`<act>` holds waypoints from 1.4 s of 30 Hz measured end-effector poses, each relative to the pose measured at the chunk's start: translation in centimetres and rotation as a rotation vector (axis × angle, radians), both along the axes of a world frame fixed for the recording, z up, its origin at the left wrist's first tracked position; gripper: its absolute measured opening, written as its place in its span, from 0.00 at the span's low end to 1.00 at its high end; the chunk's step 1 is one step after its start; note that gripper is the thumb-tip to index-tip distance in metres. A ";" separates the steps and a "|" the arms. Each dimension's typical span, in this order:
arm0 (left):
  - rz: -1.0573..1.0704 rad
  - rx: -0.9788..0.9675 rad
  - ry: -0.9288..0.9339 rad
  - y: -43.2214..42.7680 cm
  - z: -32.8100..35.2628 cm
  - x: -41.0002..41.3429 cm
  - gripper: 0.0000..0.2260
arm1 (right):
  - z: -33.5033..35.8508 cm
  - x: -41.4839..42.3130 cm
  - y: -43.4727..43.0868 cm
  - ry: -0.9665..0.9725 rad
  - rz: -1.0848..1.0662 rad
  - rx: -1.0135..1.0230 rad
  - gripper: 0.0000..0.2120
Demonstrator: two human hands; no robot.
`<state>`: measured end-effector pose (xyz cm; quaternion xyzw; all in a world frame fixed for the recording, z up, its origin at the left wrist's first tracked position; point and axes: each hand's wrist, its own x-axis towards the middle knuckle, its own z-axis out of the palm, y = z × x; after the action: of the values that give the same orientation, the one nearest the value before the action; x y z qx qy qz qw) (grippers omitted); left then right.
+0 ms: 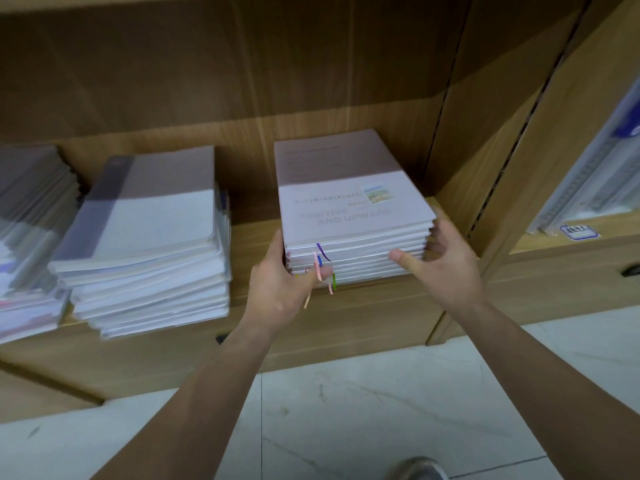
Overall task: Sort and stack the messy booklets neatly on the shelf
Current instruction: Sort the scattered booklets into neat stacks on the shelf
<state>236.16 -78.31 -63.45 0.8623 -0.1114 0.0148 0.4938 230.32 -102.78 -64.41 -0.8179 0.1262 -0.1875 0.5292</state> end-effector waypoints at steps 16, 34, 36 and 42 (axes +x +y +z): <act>-0.018 -0.103 -0.031 -0.7 0.9 0.1 0.24 | 1.6 0.8 0.4 -0.070 -0.015 0.007 0.25; -0.106 -0.113 0.044 -0.7 3.5 2.0 0.25 | 4.2 2.9 0.4 0.036 0.066 0.098 0.32; -0.090 -0.134 0.075 -1.1 3.9 2.4 0.23 | 4.6 3.2 0.2 0.074 0.075 0.104 0.33; -0.046 -0.251 0.194 -0.8 2.8 1.3 0.18 | 4.8 2.1 0.5 0.086 0.064 0.196 0.30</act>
<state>237.45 -79.14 -60.65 0.7884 -0.0802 -0.0661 0.6063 232.41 -102.30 -59.61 -0.7731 0.1403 -0.1223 0.6064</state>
